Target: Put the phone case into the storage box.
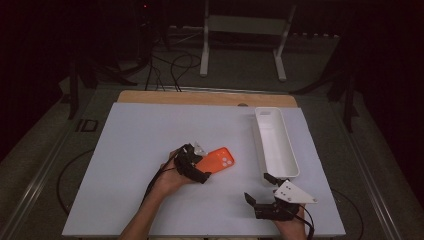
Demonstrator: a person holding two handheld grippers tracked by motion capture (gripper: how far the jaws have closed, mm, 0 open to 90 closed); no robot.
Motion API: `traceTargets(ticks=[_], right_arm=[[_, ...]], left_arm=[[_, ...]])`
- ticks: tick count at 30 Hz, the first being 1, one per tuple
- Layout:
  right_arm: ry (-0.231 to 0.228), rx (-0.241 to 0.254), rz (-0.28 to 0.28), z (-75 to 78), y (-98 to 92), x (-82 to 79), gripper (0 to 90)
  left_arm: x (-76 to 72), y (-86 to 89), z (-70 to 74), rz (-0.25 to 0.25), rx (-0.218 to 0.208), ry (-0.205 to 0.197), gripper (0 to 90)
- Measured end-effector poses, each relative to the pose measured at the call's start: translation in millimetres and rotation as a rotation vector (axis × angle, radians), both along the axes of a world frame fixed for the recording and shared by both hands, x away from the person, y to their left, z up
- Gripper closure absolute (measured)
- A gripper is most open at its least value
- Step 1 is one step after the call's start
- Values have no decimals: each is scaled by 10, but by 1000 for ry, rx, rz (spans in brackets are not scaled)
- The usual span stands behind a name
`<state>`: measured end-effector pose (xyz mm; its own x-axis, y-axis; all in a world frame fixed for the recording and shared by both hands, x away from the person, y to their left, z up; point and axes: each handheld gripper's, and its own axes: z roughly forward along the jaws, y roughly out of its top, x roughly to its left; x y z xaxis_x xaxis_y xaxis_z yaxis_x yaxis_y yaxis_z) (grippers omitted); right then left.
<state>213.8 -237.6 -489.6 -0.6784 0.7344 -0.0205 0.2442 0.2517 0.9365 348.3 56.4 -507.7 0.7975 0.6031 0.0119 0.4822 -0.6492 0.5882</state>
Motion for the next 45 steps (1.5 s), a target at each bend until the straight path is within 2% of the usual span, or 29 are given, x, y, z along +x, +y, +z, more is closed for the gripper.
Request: traceTargets(ticks=[5,10,17,19,23,38,45], right_arm=[[0,0,0,-2,0,3,95],[1,-2,2,-3,5,3,94],[0,-1,1,-2,4,3,95],[0,-2,2,-3,4,4,95],[0,-3,3,-2,7,1,95],[1,0,0,0,1,1,95],[2,0,0,0,4,1,95]], left_arm=[[-8,39,63,14,-29,-12,160],[-18,63,105,22,-36,-26,163],[-21,66,108,22,-40,-23,164],[-20,70,109,17,-42,-8,163],[-14,57,72,11,-16,6,163],[19,26,-24,1,29,47,161],[19,9,-40,-3,46,47,153]])
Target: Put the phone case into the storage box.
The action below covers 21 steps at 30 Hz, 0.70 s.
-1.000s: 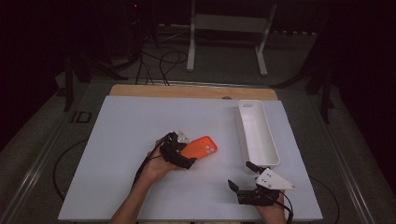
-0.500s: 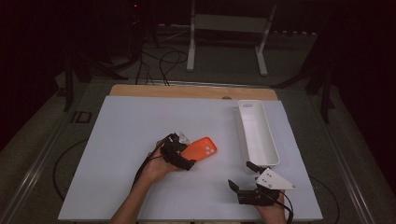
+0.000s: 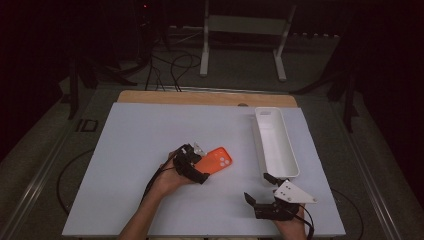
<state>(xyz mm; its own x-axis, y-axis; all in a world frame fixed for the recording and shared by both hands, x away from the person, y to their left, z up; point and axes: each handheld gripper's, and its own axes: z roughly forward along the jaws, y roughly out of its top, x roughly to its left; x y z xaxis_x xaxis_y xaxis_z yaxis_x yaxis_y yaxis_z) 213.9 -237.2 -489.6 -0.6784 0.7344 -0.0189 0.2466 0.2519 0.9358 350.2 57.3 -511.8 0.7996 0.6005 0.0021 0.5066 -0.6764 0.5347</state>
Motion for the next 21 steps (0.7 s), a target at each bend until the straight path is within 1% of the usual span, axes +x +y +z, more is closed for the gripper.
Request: traceTargets(ticks=[8,21], right_arm=[[0,-1,3,-2,4,2,95],[3,0,-1,-5,1,2,95]], left_arm=[[5,6,-16,-4,-6,7,141],[5,10,0,-3,13,28,131]])
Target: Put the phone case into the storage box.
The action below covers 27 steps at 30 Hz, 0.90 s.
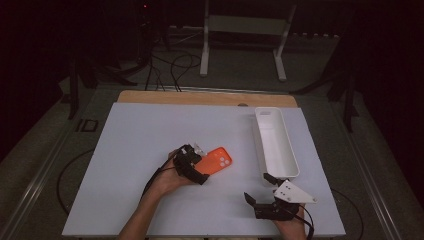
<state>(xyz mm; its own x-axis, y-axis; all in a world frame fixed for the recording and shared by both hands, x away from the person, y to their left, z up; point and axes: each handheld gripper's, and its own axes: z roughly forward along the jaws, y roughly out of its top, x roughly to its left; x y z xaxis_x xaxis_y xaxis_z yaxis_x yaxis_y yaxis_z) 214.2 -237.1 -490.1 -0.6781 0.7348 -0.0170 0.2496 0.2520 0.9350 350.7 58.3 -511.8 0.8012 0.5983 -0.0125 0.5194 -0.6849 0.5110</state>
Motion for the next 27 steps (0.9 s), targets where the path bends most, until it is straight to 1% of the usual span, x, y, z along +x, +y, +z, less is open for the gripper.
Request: traceTargets(ticks=[5,8,10,12,15,21,23,25,26,27], right_arm=[[0,-4,3,-3,5,3,95],[2,-4,3,-4,7,3,95],[3,-4,1,-4,10,1,95],[3,-5,2,-4,14,-1,95],[1,-7,6,-5,18,0,95],[0,-4,2,-1,15,-1,95],[0,-4,4,-1,15,0,95],[1,-3,4,-1,18,0,95],[3,-1,8,0,29,-4,95],[3,-1,8,0,29,-4,95]], left_arm=[[-13,20,10,-13,16,18,108],[-15,25,13,-20,24,21,110],[-14,21,17,-20,30,24,117],[-15,17,30,-25,37,26,148],[-17,11,37,-33,46,22,157],[-34,26,44,-29,30,14,164],[-36,47,45,-24,17,10,165],[-37,74,53,-12,-4,11,165],[-44,100,73,-2,-22,1,165],[-44,100,73,-2,-22,1,165]])
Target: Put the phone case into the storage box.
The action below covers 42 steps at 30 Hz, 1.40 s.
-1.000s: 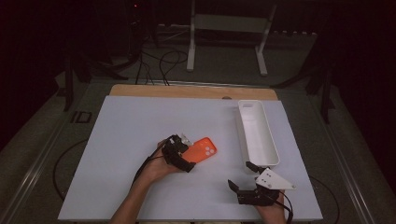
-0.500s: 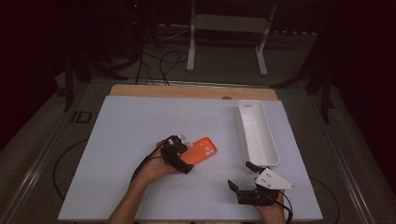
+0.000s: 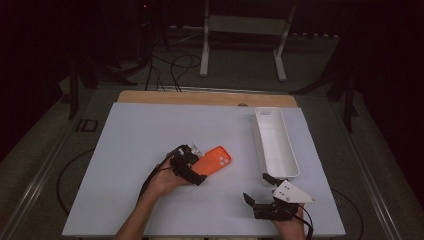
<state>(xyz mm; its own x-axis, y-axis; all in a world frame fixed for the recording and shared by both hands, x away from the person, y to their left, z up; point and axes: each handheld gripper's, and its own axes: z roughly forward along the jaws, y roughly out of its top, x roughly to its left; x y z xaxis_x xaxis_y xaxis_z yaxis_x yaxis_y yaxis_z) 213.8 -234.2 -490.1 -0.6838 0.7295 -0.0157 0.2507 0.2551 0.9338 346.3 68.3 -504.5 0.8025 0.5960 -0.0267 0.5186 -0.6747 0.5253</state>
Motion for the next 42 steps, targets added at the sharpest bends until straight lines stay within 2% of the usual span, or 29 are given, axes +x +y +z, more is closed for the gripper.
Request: traceTargets(ticks=[2,9,11,14,18,24,32,35,42], right_arm=[[2,-2,4,1,13,-4,95],[13,11,15,6,60,17,95],[34,45,16,22,63,37,94],[48,59,18,41,61,63,94],[83,88,27,87,68,125,94],[111,92,24,168,106,230,93],[178,126,50,267,236,426,93],[185,130,50,277,258,461,93],[233,174,39,360,316,633,93]], left_arm=[[-3,25,32,5,-23,0,165],[-43,59,120,11,-46,-36,165],[-64,59,141,14,-56,-44,164],[-96,66,186,14,-69,-63,164],[-143,91,253,13,-86,-88,164],[-215,125,342,15,-111,-130,164],[-313,148,441,4,-140,-166,164],[-353,154,475,0,-148,-182,164],[-437,173,559,-8,-178,-227,163]])
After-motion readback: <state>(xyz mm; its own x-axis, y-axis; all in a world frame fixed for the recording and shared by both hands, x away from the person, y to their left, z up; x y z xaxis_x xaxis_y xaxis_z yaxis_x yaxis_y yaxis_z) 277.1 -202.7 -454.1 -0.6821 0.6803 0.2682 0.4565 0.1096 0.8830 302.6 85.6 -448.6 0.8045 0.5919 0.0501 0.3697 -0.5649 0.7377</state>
